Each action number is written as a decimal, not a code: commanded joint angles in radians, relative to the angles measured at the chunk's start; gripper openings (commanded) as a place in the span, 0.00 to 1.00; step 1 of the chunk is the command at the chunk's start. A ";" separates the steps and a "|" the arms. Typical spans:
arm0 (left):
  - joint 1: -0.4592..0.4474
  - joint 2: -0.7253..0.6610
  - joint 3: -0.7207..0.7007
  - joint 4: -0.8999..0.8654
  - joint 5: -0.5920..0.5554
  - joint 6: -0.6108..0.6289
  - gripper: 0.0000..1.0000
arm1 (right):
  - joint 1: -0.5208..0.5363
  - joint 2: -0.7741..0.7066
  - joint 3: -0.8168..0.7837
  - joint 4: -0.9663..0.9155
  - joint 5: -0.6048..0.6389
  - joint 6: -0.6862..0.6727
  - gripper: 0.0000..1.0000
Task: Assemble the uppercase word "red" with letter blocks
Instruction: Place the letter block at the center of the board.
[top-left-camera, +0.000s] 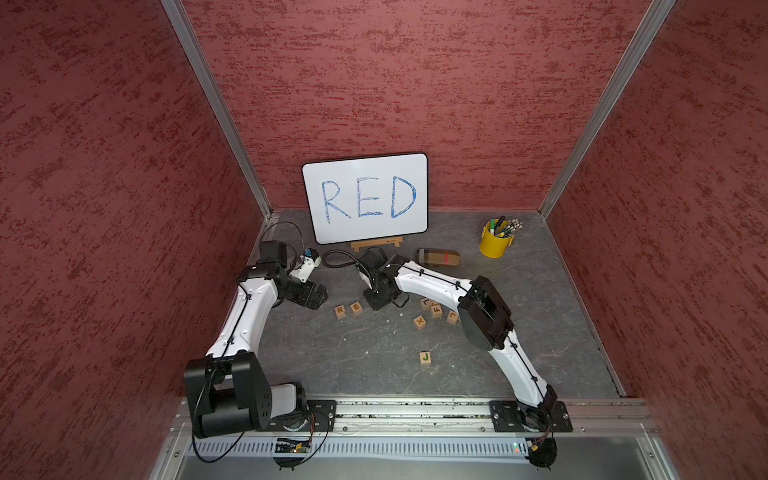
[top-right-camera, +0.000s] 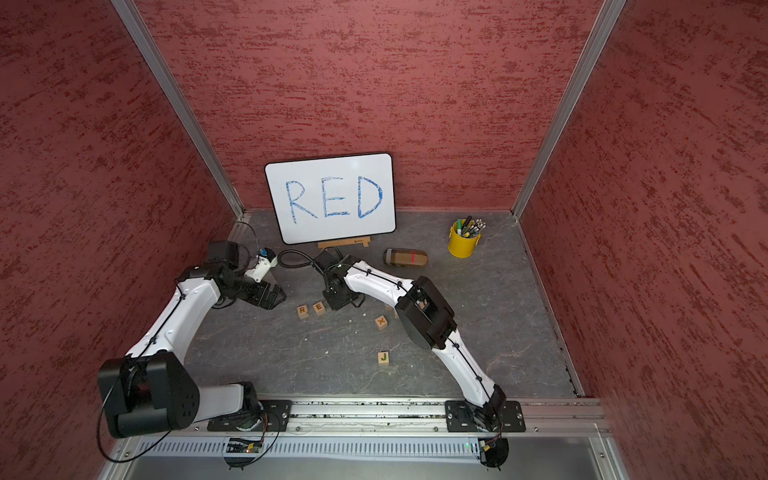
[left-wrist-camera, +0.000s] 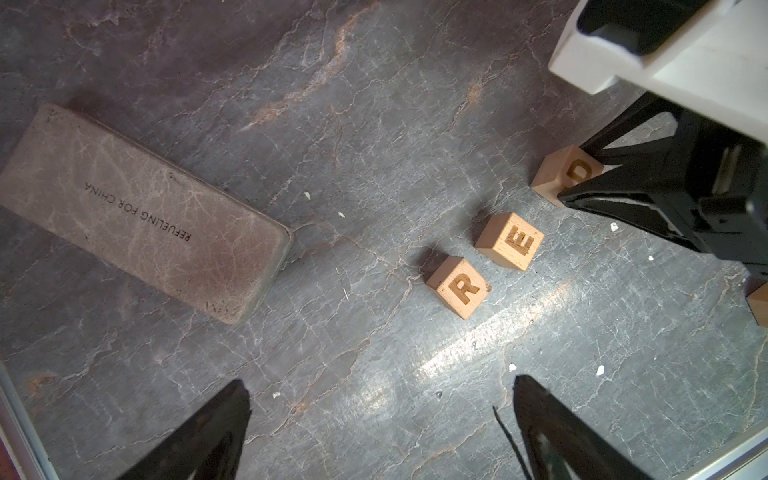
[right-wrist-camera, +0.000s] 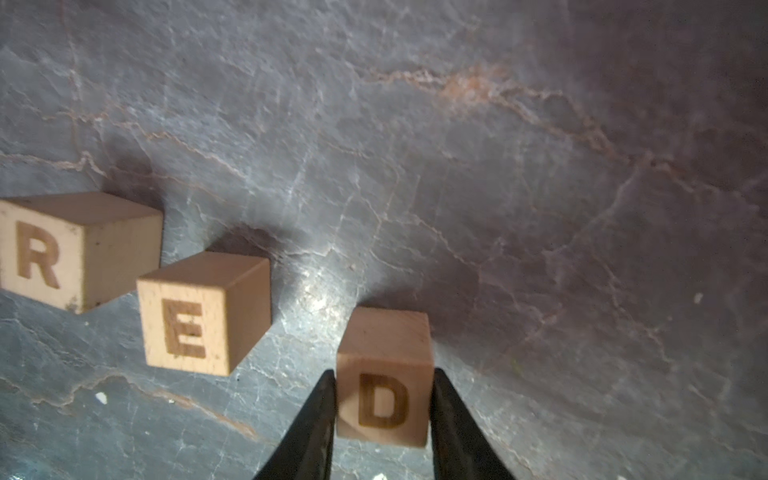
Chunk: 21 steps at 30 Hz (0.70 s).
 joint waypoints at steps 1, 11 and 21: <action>0.002 -0.005 -0.006 0.002 0.020 0.016 1.00 | 0.005 0.024 0.030 -0.021 0.004 -0.009 0.41; -0.013 -0.018 0.011 -0.010 -0.002 0.022 1.00 | 0.003 -0.048 0.047 -0.013 0.063 -0.009 0.49; -0.173 0.040 0.055 -0.103 -0.102 0.170 0.98 | -0.073 -0.215 -0.011 -0.025 0.156 0.016 0.49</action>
